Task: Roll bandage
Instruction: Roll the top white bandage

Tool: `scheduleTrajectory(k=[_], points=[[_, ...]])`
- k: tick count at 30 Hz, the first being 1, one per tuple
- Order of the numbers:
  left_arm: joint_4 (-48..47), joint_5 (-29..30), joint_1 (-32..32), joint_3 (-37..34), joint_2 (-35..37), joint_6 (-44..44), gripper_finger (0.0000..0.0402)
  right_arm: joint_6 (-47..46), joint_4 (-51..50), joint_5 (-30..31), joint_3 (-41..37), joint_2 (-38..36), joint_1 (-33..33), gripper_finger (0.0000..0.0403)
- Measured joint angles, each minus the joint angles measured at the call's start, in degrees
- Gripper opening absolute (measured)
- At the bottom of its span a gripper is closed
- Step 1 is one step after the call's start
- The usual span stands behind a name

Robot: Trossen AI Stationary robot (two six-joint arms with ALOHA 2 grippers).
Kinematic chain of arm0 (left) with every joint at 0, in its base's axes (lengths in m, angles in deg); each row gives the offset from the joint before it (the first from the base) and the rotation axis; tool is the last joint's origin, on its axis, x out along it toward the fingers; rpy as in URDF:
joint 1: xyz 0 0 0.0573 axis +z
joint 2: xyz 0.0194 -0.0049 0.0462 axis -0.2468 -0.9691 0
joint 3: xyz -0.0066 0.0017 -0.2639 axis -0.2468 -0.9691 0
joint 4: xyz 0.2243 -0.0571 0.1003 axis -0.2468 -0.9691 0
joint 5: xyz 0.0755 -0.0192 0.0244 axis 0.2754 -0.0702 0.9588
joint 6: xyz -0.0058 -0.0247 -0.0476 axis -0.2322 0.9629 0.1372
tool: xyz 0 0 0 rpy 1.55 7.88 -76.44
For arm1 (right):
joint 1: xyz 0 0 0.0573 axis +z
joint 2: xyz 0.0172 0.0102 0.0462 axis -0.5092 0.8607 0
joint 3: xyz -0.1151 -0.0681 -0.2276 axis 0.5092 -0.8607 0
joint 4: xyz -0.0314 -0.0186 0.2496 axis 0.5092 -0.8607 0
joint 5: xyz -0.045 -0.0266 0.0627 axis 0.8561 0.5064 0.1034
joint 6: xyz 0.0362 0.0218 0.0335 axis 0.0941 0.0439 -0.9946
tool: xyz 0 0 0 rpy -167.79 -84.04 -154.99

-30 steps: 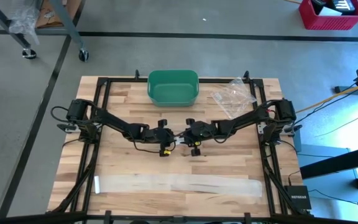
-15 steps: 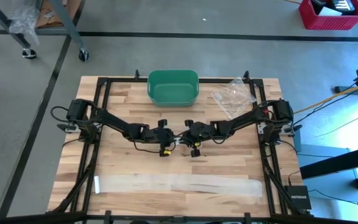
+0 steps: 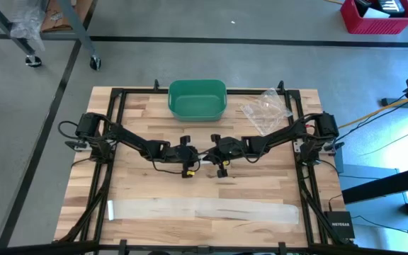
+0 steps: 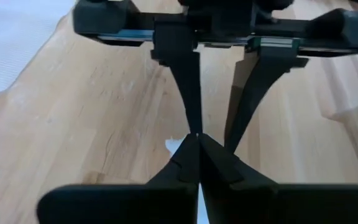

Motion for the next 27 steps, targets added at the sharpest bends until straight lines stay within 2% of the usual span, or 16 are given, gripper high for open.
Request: scheduleTrajectory(k=[13,22,27], points=[[0.07,0.0,0.0,0.0,-0.02,-0.15,0.0088,-1.64,-1.47,8.23,0.0,2.31,-0.53,0.0003],[-0.73,0.39,-0.9,-0.02,0.6,-3.22,0.0088,-3.08,-3.19,8.35,0.04,2.8,-1.97,0.0008],[-7.35,3.84,-3.17,1.82,4.66,-4.02,0.0088,-3.06,-3.42,8.4,0.02,2.83,-1.99,0.0009]])
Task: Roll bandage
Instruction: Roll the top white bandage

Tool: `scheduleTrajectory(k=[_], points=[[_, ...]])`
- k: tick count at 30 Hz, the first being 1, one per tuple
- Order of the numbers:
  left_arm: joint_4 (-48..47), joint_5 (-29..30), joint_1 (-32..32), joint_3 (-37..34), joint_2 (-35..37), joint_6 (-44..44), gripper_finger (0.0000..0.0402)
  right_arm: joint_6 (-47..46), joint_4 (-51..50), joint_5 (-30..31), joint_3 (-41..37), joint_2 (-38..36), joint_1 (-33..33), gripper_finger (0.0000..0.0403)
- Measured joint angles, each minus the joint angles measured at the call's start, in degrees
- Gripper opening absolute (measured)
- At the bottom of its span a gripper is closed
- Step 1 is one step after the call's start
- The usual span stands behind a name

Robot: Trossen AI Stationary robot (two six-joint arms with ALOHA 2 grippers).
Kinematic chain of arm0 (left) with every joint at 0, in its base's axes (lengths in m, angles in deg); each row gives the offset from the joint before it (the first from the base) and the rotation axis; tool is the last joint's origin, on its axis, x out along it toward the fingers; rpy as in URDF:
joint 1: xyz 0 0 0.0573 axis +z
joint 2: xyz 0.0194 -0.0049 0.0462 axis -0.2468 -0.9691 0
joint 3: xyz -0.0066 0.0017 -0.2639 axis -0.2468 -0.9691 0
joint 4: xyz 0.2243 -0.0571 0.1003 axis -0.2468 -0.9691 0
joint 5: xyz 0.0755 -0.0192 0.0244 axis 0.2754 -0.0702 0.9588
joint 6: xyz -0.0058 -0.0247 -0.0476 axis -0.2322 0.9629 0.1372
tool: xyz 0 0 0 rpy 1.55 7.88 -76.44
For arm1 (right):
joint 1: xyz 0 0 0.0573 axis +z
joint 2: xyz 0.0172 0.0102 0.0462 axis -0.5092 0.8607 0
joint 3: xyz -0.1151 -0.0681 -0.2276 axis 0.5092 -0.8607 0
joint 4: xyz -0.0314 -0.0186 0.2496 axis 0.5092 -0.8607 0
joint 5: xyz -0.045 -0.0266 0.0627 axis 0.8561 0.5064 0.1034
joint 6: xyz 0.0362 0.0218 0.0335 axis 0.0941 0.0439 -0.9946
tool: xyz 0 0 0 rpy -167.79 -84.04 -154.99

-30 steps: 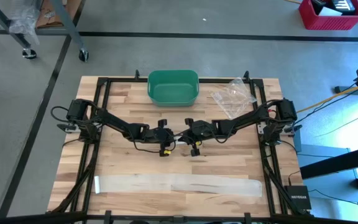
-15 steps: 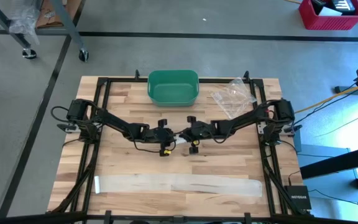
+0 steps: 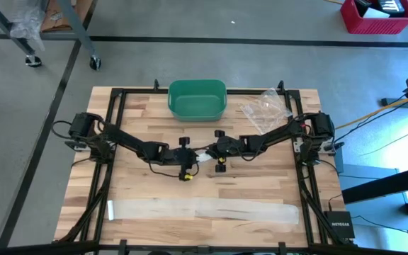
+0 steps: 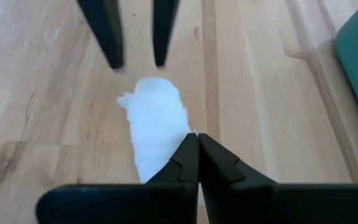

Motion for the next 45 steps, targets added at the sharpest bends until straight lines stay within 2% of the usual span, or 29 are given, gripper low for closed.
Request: scheduleTrajectory(k=[5,11,14,27,32,39,45], points=[[3.54,0.03,-1.34,0.5,1.29,-0.25,0.0088,0.0,-0.17,-0.02,0.0,0.02,0.0,0.0009],[4.47,-1.32,-0.56,0.5,-3.11,-0.74,0.0088,-0.01,-0.1,-0.26,0.0,0.02,0.02,0.0009],[4.5,0.71,0.09,0.5,-4.78,-1.12,0.0088,0.0,-0.07,-0.26,0.0,0.04,0.02,0.0009],[1.07,4.62,1.71,0.52,-4.23,3.73,0.0088,0.35,-1.11,-0.28,0.0,0.04,0.02,0.001],[-1.28,9.69,1.73,0.5,-3.26,5.25,0.0088,0.38,-1.24,-0.31,0.0,0.04,0.02,0.001],[2.54,9.79,-0.44,1.84,-0.52,2.07,0.0088,0.42,-1.09,-0.33,0.0,0.04,0.02,0.001],[1.89,9.06,1.12,1.85,-1.6,2.03,0.0088,0.42,-1.21,-0.34,-0.02,0.04,0.04,0.001]])
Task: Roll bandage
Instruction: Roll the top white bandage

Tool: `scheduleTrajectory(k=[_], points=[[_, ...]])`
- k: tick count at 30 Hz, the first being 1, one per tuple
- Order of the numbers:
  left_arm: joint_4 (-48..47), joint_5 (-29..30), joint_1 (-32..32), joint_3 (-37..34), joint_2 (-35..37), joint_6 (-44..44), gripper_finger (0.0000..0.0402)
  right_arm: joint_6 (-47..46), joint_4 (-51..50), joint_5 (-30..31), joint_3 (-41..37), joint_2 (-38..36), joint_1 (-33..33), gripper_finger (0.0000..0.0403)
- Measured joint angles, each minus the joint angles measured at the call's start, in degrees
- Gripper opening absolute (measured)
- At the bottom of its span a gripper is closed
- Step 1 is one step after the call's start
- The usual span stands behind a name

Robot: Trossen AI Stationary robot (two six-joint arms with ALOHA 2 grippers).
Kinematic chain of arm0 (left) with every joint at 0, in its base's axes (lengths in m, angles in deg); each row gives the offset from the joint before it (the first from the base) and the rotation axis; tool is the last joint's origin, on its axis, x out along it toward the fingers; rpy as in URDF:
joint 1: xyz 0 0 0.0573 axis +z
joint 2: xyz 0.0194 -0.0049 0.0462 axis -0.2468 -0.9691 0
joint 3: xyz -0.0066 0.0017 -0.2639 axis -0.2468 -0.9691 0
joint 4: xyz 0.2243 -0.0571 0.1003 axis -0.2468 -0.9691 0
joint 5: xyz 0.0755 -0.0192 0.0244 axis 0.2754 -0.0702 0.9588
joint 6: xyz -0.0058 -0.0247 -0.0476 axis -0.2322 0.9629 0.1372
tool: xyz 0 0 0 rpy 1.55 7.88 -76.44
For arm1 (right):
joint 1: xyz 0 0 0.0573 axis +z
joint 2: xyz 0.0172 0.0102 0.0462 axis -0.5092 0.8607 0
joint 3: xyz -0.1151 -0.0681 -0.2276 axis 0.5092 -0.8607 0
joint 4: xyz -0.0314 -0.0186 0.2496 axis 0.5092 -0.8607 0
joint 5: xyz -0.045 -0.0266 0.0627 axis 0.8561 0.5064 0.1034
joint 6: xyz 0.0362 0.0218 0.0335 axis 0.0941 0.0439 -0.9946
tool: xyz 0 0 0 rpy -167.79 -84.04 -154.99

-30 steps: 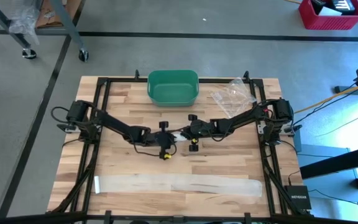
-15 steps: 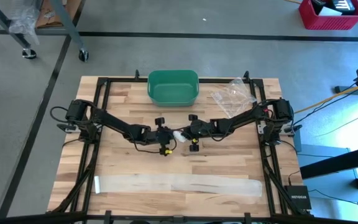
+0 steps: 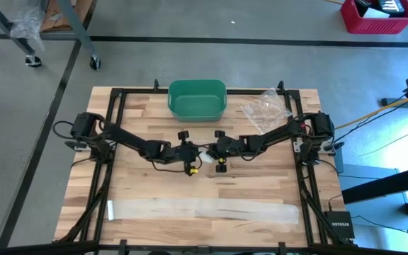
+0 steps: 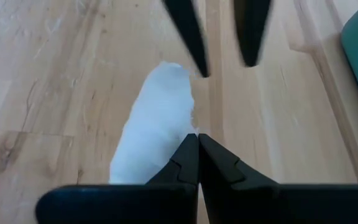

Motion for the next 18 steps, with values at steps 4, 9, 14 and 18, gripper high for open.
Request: scheduleTrajectory(k=[4,9,14,18], points=[[-0.21,-2.27,0.22,0.0,-0.18,0.36,0.0088,0.0,-0.03,0.01,0.0,0.0,0.0,0.001],[-0.59,-2.36,0.48,0.0,-0.39,0.33,0.0088,0.0,0.01,-0.01,-0.01,0.0,0.0,0.001],[-1.58,-2.79,1.4,-0.01,-2.69,1.33,0.0088,0.0,-0.03,0.02,-0.01,0.0,0.0,0.001],[-6.09,-2.1,1.44,0.0,-3.13,1.88,0.0088,0.0,-0.11,0.01,-0.01,0.0,0.0,0.001]])
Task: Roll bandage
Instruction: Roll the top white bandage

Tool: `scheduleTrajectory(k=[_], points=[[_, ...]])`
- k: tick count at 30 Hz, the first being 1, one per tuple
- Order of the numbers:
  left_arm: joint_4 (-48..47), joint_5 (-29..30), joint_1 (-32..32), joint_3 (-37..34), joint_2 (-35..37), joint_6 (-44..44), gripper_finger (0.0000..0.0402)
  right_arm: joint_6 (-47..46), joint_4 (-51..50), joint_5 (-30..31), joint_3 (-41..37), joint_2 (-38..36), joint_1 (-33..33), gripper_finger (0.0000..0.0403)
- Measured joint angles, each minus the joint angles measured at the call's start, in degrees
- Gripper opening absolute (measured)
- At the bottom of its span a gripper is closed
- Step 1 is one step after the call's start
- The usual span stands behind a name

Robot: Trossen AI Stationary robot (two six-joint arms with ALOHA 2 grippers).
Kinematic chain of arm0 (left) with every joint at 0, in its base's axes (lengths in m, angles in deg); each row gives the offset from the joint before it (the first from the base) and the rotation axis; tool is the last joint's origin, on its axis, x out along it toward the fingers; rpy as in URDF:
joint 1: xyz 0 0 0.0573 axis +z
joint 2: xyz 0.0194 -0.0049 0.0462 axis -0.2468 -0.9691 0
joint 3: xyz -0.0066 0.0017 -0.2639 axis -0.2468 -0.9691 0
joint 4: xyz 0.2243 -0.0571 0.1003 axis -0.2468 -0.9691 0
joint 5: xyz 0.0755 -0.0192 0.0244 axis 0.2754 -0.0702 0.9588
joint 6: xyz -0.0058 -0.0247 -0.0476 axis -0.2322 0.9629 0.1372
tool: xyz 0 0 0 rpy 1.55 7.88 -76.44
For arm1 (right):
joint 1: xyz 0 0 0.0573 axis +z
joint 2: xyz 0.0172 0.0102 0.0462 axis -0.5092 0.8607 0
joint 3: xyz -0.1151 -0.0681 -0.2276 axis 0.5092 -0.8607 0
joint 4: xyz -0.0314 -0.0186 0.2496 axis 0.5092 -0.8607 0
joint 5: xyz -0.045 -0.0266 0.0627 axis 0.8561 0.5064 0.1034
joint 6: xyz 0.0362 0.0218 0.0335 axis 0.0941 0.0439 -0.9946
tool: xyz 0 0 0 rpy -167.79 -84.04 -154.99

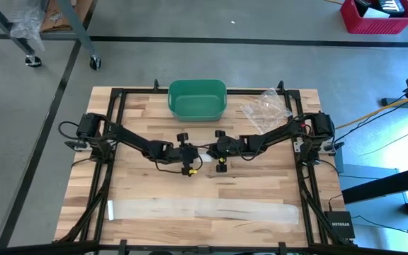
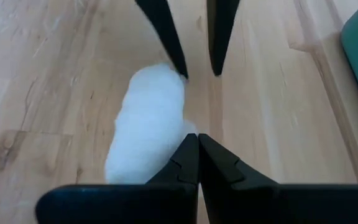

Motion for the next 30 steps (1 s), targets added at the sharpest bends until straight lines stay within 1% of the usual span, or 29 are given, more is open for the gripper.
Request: scheduleTrajectory(k=[2,7,11,14,16,20,23,26,30], points=[[-1.65,1.33,-0.04,-0.02,0.0,0.64,0.0088,0.02,-0.17,0.0,0.0,0.0,0.0,0.001],[-2.36,1.71,-0.07,-0.02,0.02,0.3,0.0088,0.02,-0.58,0.01,0.0,0.0,0.0,0.001],[-4.21,2.01,-0.48,0.8,2.15,0.07,0.0088,0.0,-0.76,0.01,0.0,0.0,0.0,0.001],[-2.46,2.16,-1.22,1.74,4.56,0.03,0.0088,0.0,-1.01,0.01,0.0,0.0,0.0,0.001],[0.42,2.06,-1.91,1.79,5.22,-0.56,0.0088,-0.02,-0.86,0.01,0.0,0.0,0.0,0.001],[4.85,-2.28,-2.25,1.77,4.52,-1.4,0.0088,-1.27,-1.04,0.01,0.0,0.0,0.0,0.001],[5.7,-5.13,-1.77,1.78,2.47,-0.88,0.0088,-1.77,-1.28,0.01,0.0,0.0,0.0,0.0011],[5.72,-5.99,-1.23,1.77,0.79,-0.47,0.0088,-1.84,-1.35,0.03,0.0,0.0,0.02,0.0029],[5.98,-7.24,-0.33,1.77,-0.94,-0.23,0.0088,-1.8,-1.66,0.03,0.0,-0.05,0.02,0.0076]])
